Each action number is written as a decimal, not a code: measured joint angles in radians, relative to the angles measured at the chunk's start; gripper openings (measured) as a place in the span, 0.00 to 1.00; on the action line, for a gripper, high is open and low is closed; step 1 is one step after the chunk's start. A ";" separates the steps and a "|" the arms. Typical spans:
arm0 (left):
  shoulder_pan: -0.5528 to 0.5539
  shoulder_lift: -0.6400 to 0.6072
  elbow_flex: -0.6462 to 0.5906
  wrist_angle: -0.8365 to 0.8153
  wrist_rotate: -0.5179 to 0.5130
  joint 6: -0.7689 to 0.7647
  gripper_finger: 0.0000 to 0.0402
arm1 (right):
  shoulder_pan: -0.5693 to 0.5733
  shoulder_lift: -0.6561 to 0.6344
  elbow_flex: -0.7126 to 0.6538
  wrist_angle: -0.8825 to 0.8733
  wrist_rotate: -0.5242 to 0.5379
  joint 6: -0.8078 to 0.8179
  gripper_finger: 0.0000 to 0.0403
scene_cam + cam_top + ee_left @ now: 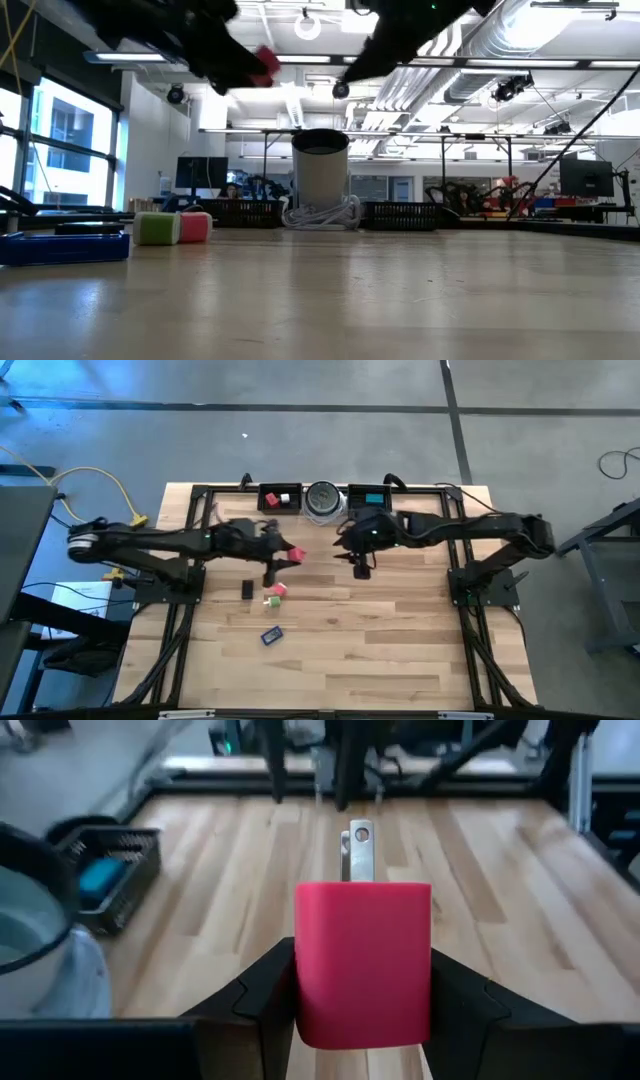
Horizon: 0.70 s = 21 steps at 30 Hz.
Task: Pick & Place Office items
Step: Put the right pink charger adapter into the left black basket
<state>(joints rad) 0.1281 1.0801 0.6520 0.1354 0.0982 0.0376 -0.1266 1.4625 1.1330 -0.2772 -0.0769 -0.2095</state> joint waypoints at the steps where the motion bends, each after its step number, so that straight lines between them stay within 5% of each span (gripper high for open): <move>1: 0.002 -0.032 -0.022 0.018 0.001 0.000 0.38 | -0.001 -0.025 -0.039 0.072 -0.019 0.008 0.34; 10: -0.012 -0.174 -0.286 0.473 0.053 -0.063 0.38 | -0.013 -0.060 -0.353 0.725 -0.098 0.103 0.33; 21: 0.034 -0.063 -0.316 0.608 -0.002 -0.075 0.38 | -0.008 0.120 -0.358 0.960 -0.164 0.165 0.33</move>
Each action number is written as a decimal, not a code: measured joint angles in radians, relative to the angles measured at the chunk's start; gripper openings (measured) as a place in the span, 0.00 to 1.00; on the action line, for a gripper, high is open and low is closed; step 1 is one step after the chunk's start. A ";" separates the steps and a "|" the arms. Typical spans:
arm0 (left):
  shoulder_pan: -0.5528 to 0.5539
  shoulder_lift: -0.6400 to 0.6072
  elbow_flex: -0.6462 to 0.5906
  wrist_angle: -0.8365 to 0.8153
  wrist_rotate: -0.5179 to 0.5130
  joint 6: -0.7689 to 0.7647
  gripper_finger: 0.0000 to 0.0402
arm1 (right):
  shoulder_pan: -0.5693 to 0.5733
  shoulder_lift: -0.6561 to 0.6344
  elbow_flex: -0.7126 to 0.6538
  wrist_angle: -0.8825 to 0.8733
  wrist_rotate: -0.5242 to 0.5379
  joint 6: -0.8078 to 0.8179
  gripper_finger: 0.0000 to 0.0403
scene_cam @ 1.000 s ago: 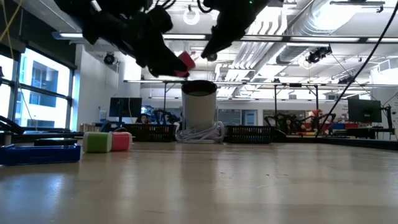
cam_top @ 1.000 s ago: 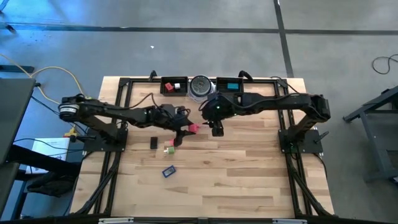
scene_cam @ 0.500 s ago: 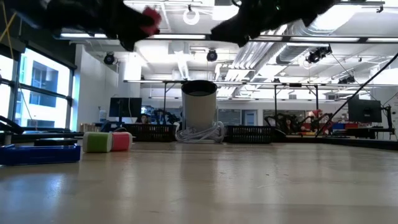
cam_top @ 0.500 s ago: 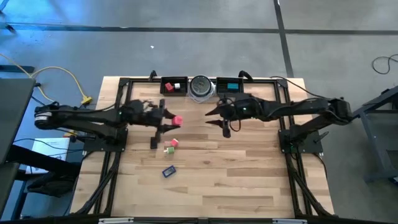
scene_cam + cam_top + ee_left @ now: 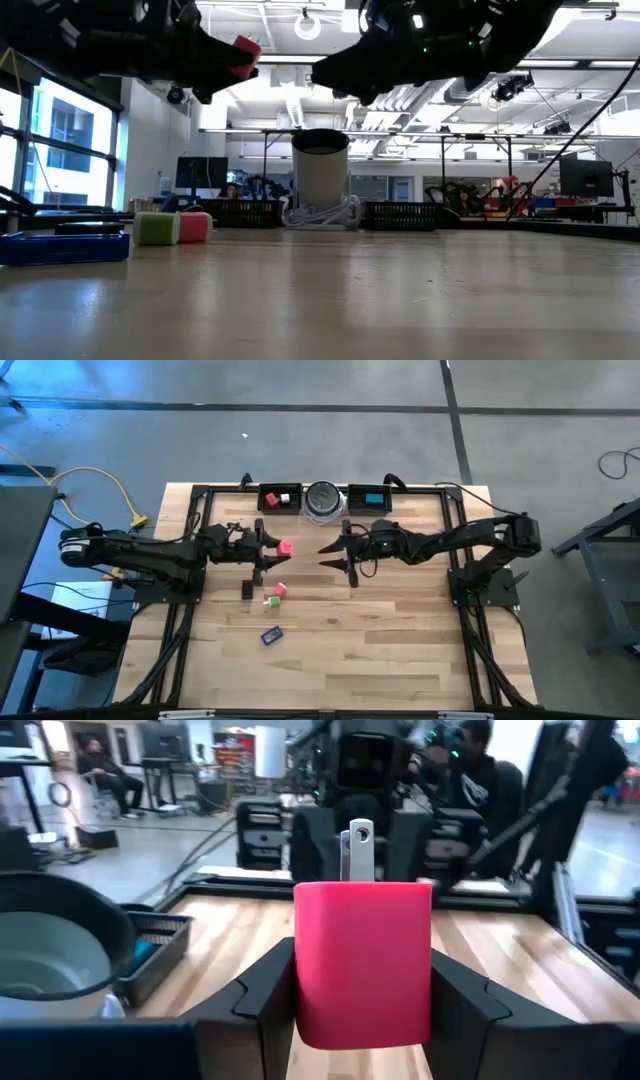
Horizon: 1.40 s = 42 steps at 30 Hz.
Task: Pick & Place Office items
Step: Put the right pink charger adapter into the left black basket
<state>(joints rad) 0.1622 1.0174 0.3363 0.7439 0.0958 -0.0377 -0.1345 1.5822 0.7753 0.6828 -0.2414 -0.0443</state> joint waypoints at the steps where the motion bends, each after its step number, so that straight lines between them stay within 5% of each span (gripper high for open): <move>1: 0.009 0.015 0.000 0.023 0.011 -0.006 0.38 | 0.002 0.012 0.000 0.021 0.002 0.004 0.33; 7: 0.038 0.091 0.000 0.127 0.127 -0.049 0.38 | -0.006 0.081 0.000 0.191 -0.004 0.058 0.33; 18: 0.001 0.215 0.001 0.324 0.153 -0.061 0.38 | -0.005 0.095 0.001 0.263 -0.029 0.075 0.33; 26: -0.004 0.289 0.005 0.431 0.153 -0.070 0.38 | -0.002 0.095 0.038 0.236 -0.026 0.104 0.44; 42: -0.004 0.336 0.050 0.440 0.171 -0.075 0.38 | 0.003 0.201 0.115 0.247 -0.028 0.128 0.50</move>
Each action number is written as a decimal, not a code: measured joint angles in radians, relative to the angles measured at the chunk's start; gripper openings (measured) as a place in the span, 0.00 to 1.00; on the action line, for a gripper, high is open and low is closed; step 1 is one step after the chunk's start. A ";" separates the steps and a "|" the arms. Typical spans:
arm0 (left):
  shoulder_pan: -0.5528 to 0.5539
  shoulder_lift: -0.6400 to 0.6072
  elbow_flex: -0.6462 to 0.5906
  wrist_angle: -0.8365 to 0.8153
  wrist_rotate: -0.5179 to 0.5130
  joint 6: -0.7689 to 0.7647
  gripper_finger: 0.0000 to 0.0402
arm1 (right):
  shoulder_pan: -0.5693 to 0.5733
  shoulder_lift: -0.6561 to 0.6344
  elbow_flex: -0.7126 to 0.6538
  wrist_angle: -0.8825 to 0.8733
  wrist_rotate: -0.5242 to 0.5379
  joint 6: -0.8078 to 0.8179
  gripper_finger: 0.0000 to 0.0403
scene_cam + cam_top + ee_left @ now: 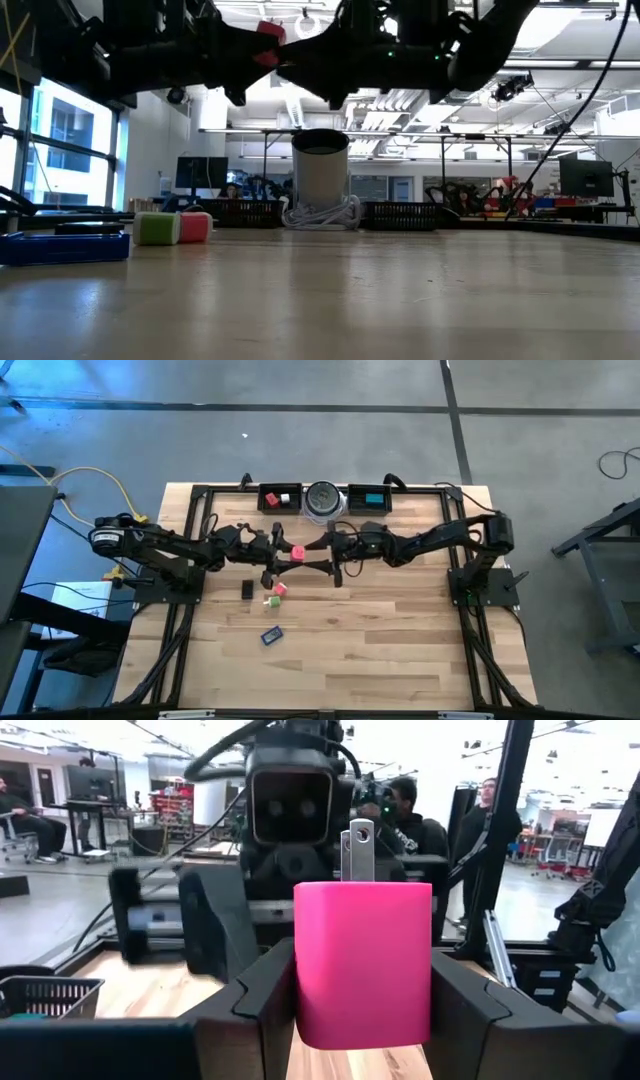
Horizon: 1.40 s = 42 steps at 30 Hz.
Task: Pick & Place Office items
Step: Put the right pink charger adapter into the left black basket
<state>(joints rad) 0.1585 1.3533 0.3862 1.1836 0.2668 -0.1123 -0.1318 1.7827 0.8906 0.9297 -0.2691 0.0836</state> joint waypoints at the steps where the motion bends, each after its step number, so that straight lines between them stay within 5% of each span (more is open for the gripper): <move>1: 0.000 0.000 0.000 -0.002 0.001 0.000 0.38 | 0.000 0.015 0.016 -0.001 -0.012 0.001 0.50; 15: -0.014 0.000 -0.001 -0.016 0.022 -0.001 0.38 | -0.001 0.033 0.066 -0.024 -0.114 0.012 0.51; 26: -0.003 -0.017 -0.001 -0.078 0.030 0.011 0.38 | -0.037 -0.053 0.074 -0.234 -0.182 -0.002 0.51; 42: 0.011 -0.027 -0.002 -0.071 0.017 0.029 0.38 | -0.015 -0.046 0.072 -0.113 -0.094 -0.029 0.51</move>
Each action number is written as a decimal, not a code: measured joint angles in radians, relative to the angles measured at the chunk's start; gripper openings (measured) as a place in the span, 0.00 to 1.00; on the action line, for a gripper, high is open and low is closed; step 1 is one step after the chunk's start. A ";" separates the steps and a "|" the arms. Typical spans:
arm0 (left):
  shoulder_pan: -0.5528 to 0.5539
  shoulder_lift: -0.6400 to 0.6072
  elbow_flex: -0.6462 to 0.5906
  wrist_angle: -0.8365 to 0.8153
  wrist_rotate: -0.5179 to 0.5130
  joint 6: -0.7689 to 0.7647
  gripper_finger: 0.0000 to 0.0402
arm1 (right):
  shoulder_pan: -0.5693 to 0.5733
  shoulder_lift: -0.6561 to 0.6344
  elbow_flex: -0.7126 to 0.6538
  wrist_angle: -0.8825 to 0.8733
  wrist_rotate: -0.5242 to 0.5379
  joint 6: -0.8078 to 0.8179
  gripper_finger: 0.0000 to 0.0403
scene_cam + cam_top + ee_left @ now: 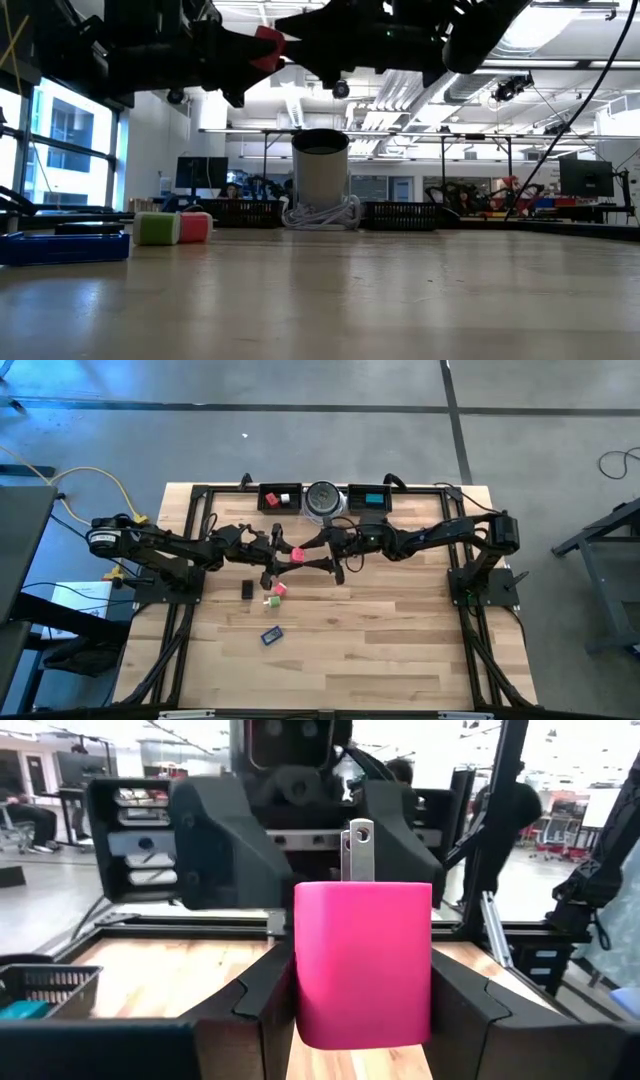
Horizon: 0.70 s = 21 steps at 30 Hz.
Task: Pick & Place Office items
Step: Put the right pink charger adapter into the left black basket
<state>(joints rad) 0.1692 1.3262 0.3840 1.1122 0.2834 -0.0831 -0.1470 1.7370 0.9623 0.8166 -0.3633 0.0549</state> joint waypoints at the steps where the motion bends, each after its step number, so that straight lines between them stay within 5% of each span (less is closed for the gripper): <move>1: -0.002 0.000 0.000 0.000 -0.006 0.003 0.38 | 0.001 0.001 0.000 -0.002 0.006 -0.002 0.51; 21: -0.030 0.048 0.066 -0.035 -0.025 0.026 0.38 | 0.010 0.038 -0.001 0.070 0.032 0.006 0.49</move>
<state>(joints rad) 0.1390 1.3740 0.4495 1.0770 0.2587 -0.0574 -0.1371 1.7748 0.9611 0.8870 -0.3309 0.0606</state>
